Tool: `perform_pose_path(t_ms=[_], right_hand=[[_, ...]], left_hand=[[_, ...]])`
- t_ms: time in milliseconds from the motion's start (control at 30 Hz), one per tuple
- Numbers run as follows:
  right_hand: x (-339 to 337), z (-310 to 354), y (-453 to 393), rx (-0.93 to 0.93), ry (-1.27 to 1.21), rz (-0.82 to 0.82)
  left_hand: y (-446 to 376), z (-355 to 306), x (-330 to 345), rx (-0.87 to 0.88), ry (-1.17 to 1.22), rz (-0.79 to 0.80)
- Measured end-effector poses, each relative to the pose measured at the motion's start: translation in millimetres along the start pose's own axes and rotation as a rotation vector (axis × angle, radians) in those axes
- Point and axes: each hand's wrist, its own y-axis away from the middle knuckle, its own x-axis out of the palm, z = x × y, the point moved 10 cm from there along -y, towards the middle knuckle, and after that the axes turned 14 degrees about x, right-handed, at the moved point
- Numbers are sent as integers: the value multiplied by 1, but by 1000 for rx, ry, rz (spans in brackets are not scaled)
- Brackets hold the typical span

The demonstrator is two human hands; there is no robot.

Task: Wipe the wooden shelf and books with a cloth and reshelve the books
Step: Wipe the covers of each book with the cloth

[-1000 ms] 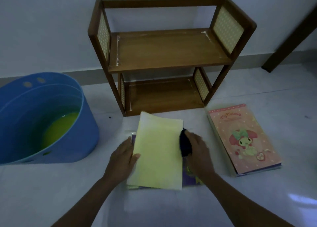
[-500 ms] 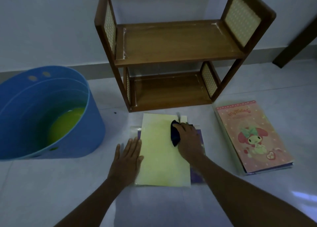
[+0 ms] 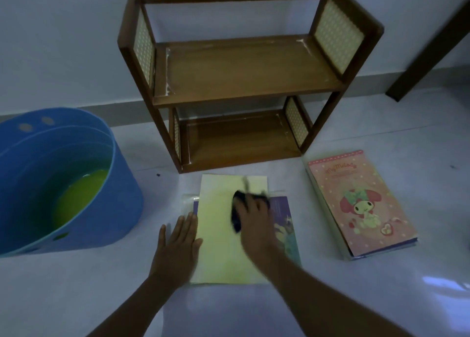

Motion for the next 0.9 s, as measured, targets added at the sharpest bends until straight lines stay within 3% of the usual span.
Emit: perform_pose_path(t_ms=[67,133,267,333,400,567,667,900], right_hand=[[16,37,64,-264,-49,52],[25,52,102,-433,-66,215],[19,38,90,-680,32,389],[7,31,75,-802,76,417],[0,16,58,-834,124,435],[-1,-20,41,-747,148,427],[-1,-38,35,-646,132,281],[-29,-149,7,-56,147,151]], left_hand=[[1,2,3,-15,6,31],[2,1,4,7,9,96],[-7,-1,-5,63,-113,85],[-7,-3,-16,53,-159,208],[-12,-11,-24,182,-274,178],[-3,-6,-2,226,-213,361],[-6,-25,7,238,-233,270],[10,-44,28,117,-31,321]])
